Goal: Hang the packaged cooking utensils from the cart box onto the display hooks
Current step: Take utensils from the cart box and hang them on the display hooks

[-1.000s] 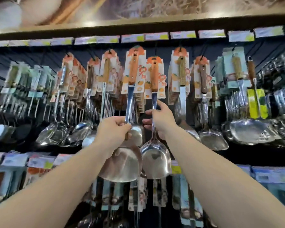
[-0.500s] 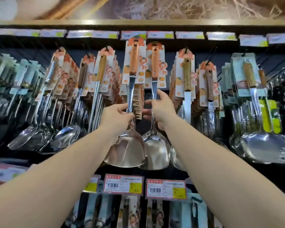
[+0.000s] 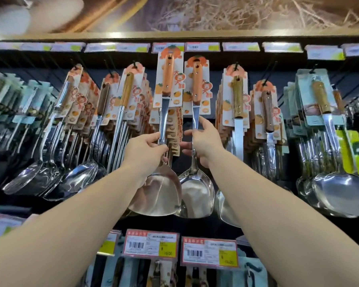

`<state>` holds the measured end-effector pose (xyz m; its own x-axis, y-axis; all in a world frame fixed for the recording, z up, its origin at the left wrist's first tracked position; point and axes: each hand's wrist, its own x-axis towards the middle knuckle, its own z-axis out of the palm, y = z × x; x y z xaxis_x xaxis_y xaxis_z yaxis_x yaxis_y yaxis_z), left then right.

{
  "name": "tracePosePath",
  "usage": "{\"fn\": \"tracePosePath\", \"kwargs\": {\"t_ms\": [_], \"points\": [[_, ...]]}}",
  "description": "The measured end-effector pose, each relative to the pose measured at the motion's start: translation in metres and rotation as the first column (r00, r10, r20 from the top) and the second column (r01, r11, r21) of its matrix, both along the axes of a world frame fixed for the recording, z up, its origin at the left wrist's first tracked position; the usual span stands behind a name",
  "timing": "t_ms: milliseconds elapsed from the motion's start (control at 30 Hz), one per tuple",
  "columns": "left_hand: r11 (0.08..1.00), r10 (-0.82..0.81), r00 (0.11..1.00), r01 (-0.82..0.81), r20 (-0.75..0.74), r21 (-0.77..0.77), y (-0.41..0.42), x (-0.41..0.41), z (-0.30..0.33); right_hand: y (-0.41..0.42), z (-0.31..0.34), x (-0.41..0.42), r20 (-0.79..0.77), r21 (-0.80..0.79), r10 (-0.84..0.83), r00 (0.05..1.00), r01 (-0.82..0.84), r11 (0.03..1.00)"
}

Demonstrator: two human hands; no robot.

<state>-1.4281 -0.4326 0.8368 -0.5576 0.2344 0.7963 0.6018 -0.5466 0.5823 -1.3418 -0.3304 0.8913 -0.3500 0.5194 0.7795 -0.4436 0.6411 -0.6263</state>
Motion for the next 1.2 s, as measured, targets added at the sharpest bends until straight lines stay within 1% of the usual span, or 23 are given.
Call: {"fn": "tracePosePath", "kwargs": {"t_ms": [233,367,500,633,800,900,1100,1133,1200], "points": [[1.0,-0.025,1.0,0.025,-0.016,-0.003,-0.003,-0.001,-0.006,0.0,0.0,-0.01,-0.036,0.028,0.001,0.999,0.0,1.0],[1.0,-0.024,0.999,0.024,-0.024,-0.004,-0.004,-0.006,-0.01,0.005,-0.005,-0.01,-0.083,0.001,-0.025,0.996,0.025,1.0],[0.999,-0.05,0.999,0.05,0.008,0.017,-0.003,-0.011,-0.012,0.009,-0.004,-0.009,-0.056,-0.007,-0.021,0.998,0.021,1.0],[0.998,-0.054,0.999,0.054,0.007,0.018,-0.003,-0.011,-0.012,0.005,0.001,-0.009,-0.056,-0.007,0.001,0.998,-0.002,1.0],[0.999,-0.045,0.999,0.045,-0.001,0.019,-0.002,-0.013,-0.015,0.004,-0.007,-0.009,-0.055,-0.071,0.025,0.998,-0.029,0.997],[0.999,-0.045,0.999,0.045,0.002,0.017,-0.001,-0.014,-0.016,0.009,-0.004,-0.009,-0.043,-0.101,-0.003,0.999,-0.002,0.995],[0.999,-0.047,0.999,0.046,-0.022,-0.004,0.006,-0.015,-0.016,0.023,0.0,-0.021,-0.02,-0.202,-0.006,1.0,0.002,0.979],[0.999,-0.048,0.999,0.048,-0.023,-0.008,0.007,-0.016,-0.016,0.027,-0.002,-0.023,-0.015,-0.213,0.003,1.0,-0.006,0.977],[0.999,-0.041,0.999,0.041,-0.028,-0.022,0.009,-0.018,-0.016,0.035,-0.007,-0.027,0.013,-0.187,-0.043,0.999,0.044,0.981]]}}
